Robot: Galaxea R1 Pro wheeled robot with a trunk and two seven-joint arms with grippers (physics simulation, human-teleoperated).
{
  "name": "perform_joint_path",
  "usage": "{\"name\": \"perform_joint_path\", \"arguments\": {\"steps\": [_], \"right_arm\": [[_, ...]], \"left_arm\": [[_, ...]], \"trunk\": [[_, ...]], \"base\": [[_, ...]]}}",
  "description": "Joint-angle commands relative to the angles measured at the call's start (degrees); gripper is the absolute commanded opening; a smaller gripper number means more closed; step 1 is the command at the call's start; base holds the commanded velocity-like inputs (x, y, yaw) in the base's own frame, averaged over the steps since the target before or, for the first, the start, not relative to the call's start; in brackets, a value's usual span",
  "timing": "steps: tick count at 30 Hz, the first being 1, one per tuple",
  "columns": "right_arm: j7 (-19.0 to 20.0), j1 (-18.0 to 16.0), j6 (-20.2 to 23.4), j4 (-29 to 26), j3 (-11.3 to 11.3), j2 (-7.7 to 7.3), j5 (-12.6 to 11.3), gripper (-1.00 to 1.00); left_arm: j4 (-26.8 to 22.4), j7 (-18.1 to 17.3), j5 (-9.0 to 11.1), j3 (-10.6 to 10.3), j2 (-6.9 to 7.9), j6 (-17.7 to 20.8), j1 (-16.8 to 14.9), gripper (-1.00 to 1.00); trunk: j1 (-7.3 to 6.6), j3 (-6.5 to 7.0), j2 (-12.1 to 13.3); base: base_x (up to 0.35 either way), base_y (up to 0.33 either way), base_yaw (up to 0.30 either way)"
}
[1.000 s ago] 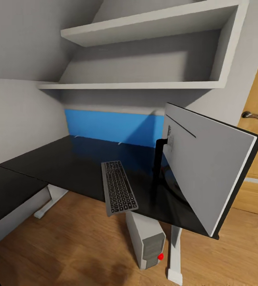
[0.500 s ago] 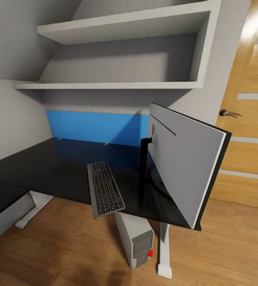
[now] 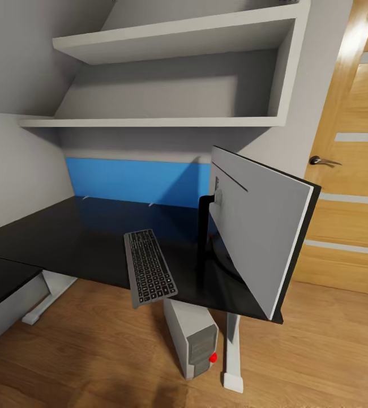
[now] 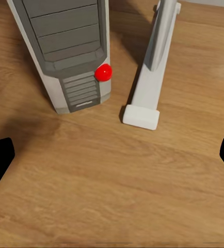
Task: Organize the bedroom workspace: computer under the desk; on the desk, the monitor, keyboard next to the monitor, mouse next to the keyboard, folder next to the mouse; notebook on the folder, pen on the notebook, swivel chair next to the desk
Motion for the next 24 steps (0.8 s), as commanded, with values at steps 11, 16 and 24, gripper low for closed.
{"name": "perform_joint_path", "arguments": {"steps": [11,16,24], "right_arm": [[-0.33,-0.07,-0.2,0.12,-0.39,0.01,0.65,1.0],[-0.39,-0.05,-0.2,0.12,-0.38,0.01,0.65,1.0],[-0.4,-0.05,-0.2,0.12,-0.38,0.01,0.65,1.0]], "left_arm": [[0.05,-0.56,0.51,0.24,-0.04,-0.08,-0.03,1.0],[0.06,-0.56,0.51,0.24,-0.04,-0.08,-0.03,1.0],[0.06,-0.56,0.51,0.24,-0.04,-0.08,-0.03,1.0]], "trunk": [[-0.03,-0.46,-0.03],[-0.03,-0.89,-0.03],[-0.03,-1.62,-0.03]], "base": [[-0.29,0.0,-0.001],[-0.331,0.0,0.0],[-0.335,0.0,0.0]]}}
